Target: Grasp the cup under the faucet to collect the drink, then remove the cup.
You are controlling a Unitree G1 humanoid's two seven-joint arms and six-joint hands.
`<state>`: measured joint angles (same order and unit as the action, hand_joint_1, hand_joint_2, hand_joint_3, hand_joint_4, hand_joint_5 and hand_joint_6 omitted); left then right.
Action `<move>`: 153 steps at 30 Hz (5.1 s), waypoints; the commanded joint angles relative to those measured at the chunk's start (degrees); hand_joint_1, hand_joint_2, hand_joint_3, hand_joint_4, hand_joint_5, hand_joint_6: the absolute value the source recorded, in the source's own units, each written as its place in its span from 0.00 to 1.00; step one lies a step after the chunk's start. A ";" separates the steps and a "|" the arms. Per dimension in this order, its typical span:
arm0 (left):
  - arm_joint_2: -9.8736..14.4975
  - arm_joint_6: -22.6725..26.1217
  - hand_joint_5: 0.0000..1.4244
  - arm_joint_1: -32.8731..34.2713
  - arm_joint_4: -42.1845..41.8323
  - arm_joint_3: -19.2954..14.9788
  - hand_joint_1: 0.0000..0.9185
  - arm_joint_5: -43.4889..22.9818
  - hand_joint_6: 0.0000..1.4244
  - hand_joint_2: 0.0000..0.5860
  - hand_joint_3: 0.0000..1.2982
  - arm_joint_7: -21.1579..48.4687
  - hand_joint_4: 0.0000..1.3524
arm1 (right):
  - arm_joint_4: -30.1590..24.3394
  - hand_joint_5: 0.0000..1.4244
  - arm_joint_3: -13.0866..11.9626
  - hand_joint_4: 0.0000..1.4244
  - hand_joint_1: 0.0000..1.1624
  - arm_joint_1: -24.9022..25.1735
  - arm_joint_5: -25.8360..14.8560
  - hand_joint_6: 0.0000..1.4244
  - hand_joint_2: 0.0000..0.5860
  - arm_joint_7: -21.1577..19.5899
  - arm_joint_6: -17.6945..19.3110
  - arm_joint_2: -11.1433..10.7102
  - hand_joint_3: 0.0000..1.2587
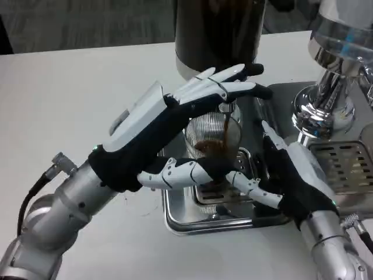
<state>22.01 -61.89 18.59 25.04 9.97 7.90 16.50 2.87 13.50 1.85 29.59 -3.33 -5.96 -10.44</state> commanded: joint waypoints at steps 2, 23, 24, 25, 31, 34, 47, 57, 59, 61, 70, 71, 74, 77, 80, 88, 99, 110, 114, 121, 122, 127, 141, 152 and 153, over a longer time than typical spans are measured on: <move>1.19 1.68 0.16 -2.66 -1.38 -0.83 0.00 4.46 0.09 0.27 0.20 -0.89 0.06 | 0.42 0.00 0.32 0.00 0.37 0.23 -0.60 0.00 0.36 0.39 0.34 -0.03 0.00; 5.24 6.84 0.00 -13.88 -0.95 -13.39 0.00 12.12 0.00 0.14 0.01 -14.31 0.00 | 0.05 0.00 0.61 0.00 0.37 0.74 -0.92 0.00 0.37 0.13 0.50 0.05 0.00; 5.57 7.00 0.00 -14.73 -0.74 -13.63 0.00 12.14 0.00 0.14 0.01 -14.56 0.00 | 0.13 0.00 0.61 0.00 0.37 0.78 -1.01 0.00 0.37 0.23 0.46 -0.06 0.00; 5.86 7.02 0.00 -15.48 -0.56 -13.86 0.00 12.34 0.00 0.15 0.00 -14.83 0.00 | 0.05 0.00 0.61 0.00 0.37 0.77 -1.25 0.00 0.36 0.39 0.66 -0.10 0.00; 7.46 8.50 0.00 -19.73 0.40 -15.19 0.00 14.09 0.00 0.14 0.00 -17.35 0.00 | 0.13 0.00 0.64 0.00 0.40 1.02 -2.49 0.00 0.36 -0.07 2.02 0.62 0.00; 7.56 9.28 0.00 -20.78 0.69 -15.25 0.00 14.04 0.00 0.13 0.00 -18.12 0.00 | 0.67 0.00 0.57 0.00 0.42 1.21 -3.21 0.00 0.36 -0.50 3.31 1.07 0.00; 8.29 11.05 0.00 -24.76 0.42 -15.48 0.00 13.02 0.00 0.15 0.00 -18.21 0.00 | 5.28 0.00 0.74 0.00 0.52 2.56 -3.17 0.03 0.32 -5.06 9.61 3.28 0.00; 9.85 11.19 0.00 -25.40 3.99 -13.99 0.00 14.63 0.00 0.16 0.00 -18.11 0.00 | 9.98 0.00 0.02 0.00 0.55 4.55 -6.66 0.04 0.31 -4.49 11.79 4.92 0.00; 9.97 11.13 0.00 -25.39 4.51 -13.61 0.00 14.86 0.00 0.17 0.00 -18.30 0.00 | 10.25 0.00 0.25 0.00 0.56 4.77 -6.24 0.06 0.30 -4.98 12.11 4.81 0.00; 10.15 11.19 0.00 -25.41 5.07 -13.18 0.00 15.08 0.00 0.18 0.02 -18.30 0.00 | 10.70 0.00 0.03 0.00 0.56 4.98 -6.28 0.07 0.30 -5.38 11.62 5.14 0.00; 10.54 11.13 0.00 -25.69 5.84 -12.63 0.00 15.16 0.00 0.21 0.07 -18.15 0.00 | 13.67 0.01 -0.52 0.00 0.58 5.94 -8.28 0.11 0.29 -5.34 14.37 5.82 0.00; 10.62 11.12 0.00 -25.73 5.82 -12.63 0.00 15.15 0.00 0.22 0.08 -18.11 0.00 | 14.10 0.01 -0.35 0.00 0.58 6.17 -8.31 0.11 0.29 -5.29 14.95 5.82 0.00; 10.88 11.04 0.00 -25.98 5.51 -12.77 0.00 15.10 0.00 0.22 0.09 -18.10 0.00 | 15.23 0.03 -0.29 0.00 0.60 6.70 -8.63 0.13 0.28 -5.16 15.97 6.14 0.00; 11.09 11.08 0.01 -26.17 5.38 -13.00 0.00 14.95 0.00 0.22 0.10 -18.29 0.00 | 17.43 0.04 -0.03 0.00 0.61 8.25 -9.77 0.14 0.27 -3.32 17.19 5.81 0.00; 11.01 10.76 0.01 -26.35 5.48 -13.07 0.00 14.42 0.00 0.24 0.12 -18.35 0.00 | 18.00 0.05 0.29 0.00 0.62 8.74 -9.83 0.14 0.27 -2.70 17.56 5.69 0.00; 10.43 11.05 0.02 -27.10 4.78 -13.19 0.00 14.37 0.00 0.24 0.14 -18.91 0.00 | 18.55 0.11 -0.07 0.04 0.64 8.45 -10.45 0.20 0.27 -3.01 18.17 5.93 0.00; 10.30 11.57 0.02 -27.79 3.83 -13.57 0.00 14.51 0.00 0.25 0.15 -19.53 0.00 | 21.34 0.22 -1.07 0.10 0.70 9.24 -11.90 0.34 0.28 -3.51 20.60 7.06 0.00; 10.09 12.30 0.02 -28.68 2.83 -13.63 0.01 14.40 0.00 0.25 0.16 -20.26 0.00 | 23.74 0.32 -1.48 0.17 0.75 10.00 -11.73 0.43 0.26 -4.27 22.49 7.81 0.09; 10.07 12.52 0.02 -28.94 2.45 -13.67 0.01 14.36 0.00 0.25 0.16 -20.30 0.00 | 24.06 0.34 -1.62 0.18 0.76 9.91 -11.15 0.46 0.26 -5.68 23.20 7.93 0.11; 10.08 12.62 0.02 -29.06 2.21 -13.66 0.01 14.50 0.00 0.25 0.17 -20.55 0.00 | 24.42 0.40 -1.57 0.23 0.77 9.72 -10.57 0.55 0.27 -7.39 24.26 7.99 0.17; 10.09 12.62 0.02 -29.04 2.20 -13.64 0.01 14.50 0.00 0.25 0.17 -20.59 0.00 | 24.53 0.41 -1.55 0.24 0.78 9.75 -10.60 0.56 0.27 -7.41 24.24 7.98 0.19; 10.07 12.62 0.03 -29.08 2.29 -13.53 0.01 14.43 0.00 0.25 0.17 -20.66 0.00 | 24.95 0.44 -1.48 0.26 0.77 9.70 -10.49 0.60 0.27 -8.19 24.89 8.08 0.22; 9.88 12.78 0.03 -29.12 1.97 -13.43 0.01 14.21 0.00 0.25 0.17 -20.39 0.00 | 24.68 0.49 -1.38 0.30 0.78 8.90 -8.15 0.69 0.27 -12.56 28.87 8.02 0.27; 10.34 12.30 0.03 -28.04 2.80 -12.68 0.01 13.78 0.00 0.25 0.17 -19.31 0.00 | 23.47 0.53 -1.72 0.34 0.80 6.84 -6.26 0.75 0.28 -17.33 31.20 7.98 0.30; 10.37 12.24 0.03 -27.95 2.84 -12.62 0.01 13.77 0.00 0.25 0.17 -19.24 0.00 | 23.42 0.53 -1.79 0.34 0.80 6.73 -6.23 0.75 0.28 -17.54 31.34 8.05 0.30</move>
<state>32.04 -49.40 -9.42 27.62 -3.23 22.57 -3.35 27.91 12.00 8.45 23.33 -19.03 22.63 -2.68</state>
